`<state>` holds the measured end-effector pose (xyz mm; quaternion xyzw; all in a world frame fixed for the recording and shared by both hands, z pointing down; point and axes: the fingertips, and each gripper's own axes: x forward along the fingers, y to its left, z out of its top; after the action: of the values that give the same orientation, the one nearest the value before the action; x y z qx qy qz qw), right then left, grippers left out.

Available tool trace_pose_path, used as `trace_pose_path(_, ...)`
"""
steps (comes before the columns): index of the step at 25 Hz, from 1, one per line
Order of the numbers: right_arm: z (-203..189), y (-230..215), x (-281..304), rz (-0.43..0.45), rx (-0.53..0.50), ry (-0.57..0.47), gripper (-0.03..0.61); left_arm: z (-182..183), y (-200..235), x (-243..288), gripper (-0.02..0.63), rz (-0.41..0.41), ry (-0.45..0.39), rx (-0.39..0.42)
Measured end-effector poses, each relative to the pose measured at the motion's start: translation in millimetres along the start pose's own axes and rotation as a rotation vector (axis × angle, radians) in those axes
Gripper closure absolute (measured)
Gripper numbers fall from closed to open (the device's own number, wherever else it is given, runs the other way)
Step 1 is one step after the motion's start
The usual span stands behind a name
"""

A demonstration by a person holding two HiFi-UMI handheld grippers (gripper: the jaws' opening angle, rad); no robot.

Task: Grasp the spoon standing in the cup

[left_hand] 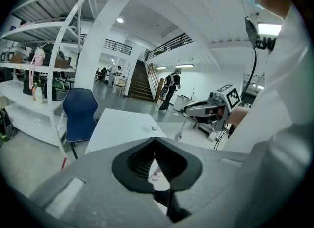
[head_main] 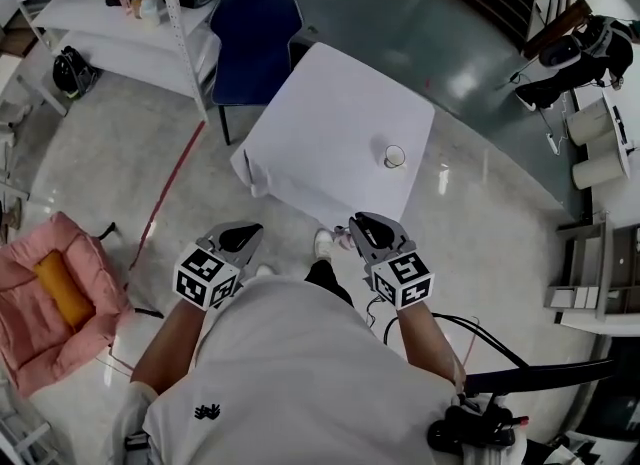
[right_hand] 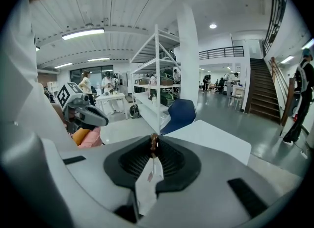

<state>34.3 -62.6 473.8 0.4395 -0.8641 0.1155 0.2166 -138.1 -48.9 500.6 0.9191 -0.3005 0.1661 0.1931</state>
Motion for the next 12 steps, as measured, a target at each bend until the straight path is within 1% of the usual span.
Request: trace_pose_path(12, 7, 20, 1, 0.04, -0.029, 0.005, 0.525, -4, 4, -14, 0.601, 0.016, -0.003, -0.005)
